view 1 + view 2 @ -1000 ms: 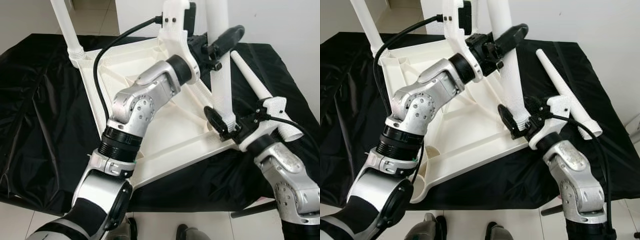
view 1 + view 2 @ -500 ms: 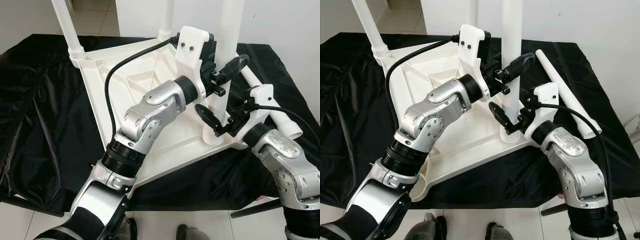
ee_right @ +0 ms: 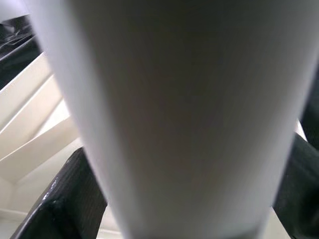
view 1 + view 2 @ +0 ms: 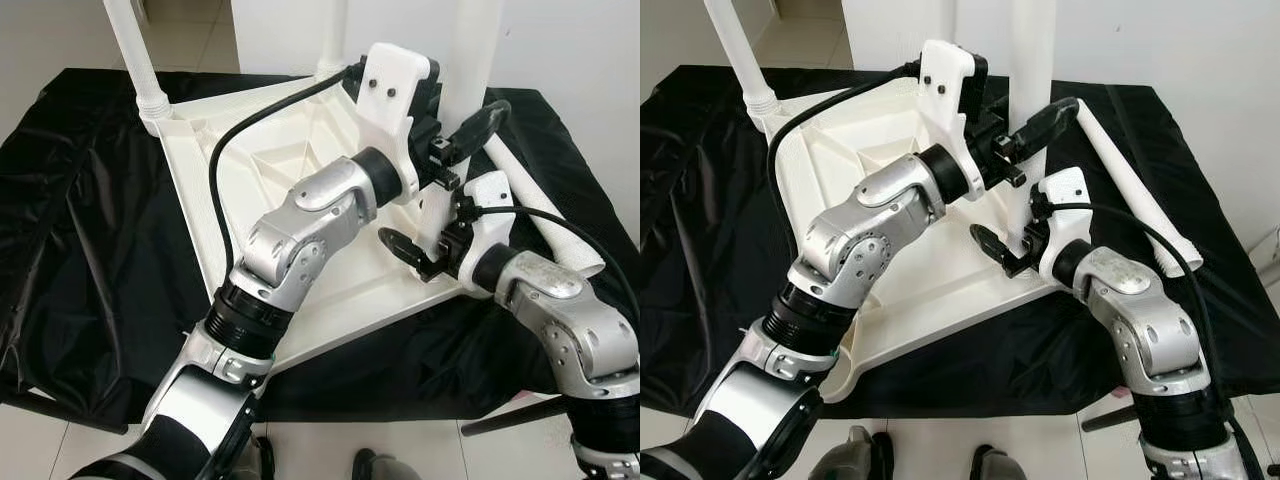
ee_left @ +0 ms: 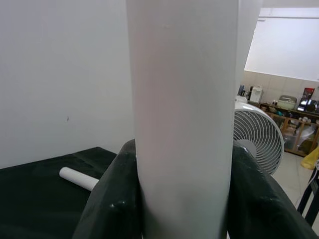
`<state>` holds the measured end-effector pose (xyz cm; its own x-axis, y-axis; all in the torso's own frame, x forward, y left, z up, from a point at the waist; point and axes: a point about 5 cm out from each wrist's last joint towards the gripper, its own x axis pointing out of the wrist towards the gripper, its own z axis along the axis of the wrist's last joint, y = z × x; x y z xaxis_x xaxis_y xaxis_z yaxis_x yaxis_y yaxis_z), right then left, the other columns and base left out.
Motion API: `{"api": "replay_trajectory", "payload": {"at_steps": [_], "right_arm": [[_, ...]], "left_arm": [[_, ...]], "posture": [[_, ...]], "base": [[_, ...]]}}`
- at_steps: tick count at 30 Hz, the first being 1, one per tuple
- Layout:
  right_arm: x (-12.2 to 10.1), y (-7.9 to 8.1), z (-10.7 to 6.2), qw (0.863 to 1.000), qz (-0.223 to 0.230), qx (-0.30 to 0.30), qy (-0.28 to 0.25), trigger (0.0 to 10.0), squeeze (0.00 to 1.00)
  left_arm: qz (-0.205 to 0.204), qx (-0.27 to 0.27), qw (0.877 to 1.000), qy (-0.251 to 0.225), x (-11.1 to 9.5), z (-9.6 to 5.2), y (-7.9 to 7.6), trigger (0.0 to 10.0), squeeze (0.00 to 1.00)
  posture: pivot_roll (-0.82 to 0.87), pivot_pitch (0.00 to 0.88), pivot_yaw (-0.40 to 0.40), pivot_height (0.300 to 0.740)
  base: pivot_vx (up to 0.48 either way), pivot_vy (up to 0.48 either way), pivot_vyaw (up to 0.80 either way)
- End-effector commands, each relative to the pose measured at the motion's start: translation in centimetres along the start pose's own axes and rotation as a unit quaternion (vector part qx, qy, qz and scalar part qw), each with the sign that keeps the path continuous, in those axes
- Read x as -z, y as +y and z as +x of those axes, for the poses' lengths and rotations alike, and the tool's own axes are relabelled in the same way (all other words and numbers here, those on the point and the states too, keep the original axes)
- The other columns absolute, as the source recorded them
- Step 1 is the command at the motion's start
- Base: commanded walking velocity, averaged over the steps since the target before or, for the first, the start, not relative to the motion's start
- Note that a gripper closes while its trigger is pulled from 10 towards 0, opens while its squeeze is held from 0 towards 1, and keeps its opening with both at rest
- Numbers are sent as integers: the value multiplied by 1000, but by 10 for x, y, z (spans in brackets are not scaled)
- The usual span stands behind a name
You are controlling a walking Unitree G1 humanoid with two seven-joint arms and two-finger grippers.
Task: Building children table
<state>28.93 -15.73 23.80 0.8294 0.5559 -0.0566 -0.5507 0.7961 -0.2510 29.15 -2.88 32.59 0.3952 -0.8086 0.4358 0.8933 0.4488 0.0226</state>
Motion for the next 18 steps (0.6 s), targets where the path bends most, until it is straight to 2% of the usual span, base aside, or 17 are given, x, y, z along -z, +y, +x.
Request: {"api": "replay_trajectory", "payload": {"at_steps": [1, 15, 17, 18], "right_arm": [[2, 3, 4, 1000, -7, -8, 11, 10000, 0], [-15, 2, 8, 999, -36, -11, -17, 10000, 0], [-15, 2, 8, 999, -35, -11, -18, 9647, 0], [-15, 3, 7, 999, -34, -12, -18, 7412, 0]], "left_arm": [[7, 90, 996, -17, -6, 4, -23, 10000, 0], [6, 93, 996, -12, -1, 4, -26, 10000, 0], [6, 93, 996, -12, -1, 4, -26, 10000, 0], [6, 93, 996, -11, -1, 4, -27, 10000, 0]], "posture": [[21, 154, -6, 740], [26, 157, -7, 740], [25, 157, -6, 740], [26, 158, -7, 740]], "base": [[0, 0, 0], [0, 0, 0], [0, 0, 0], [0, 0, 0]]}}
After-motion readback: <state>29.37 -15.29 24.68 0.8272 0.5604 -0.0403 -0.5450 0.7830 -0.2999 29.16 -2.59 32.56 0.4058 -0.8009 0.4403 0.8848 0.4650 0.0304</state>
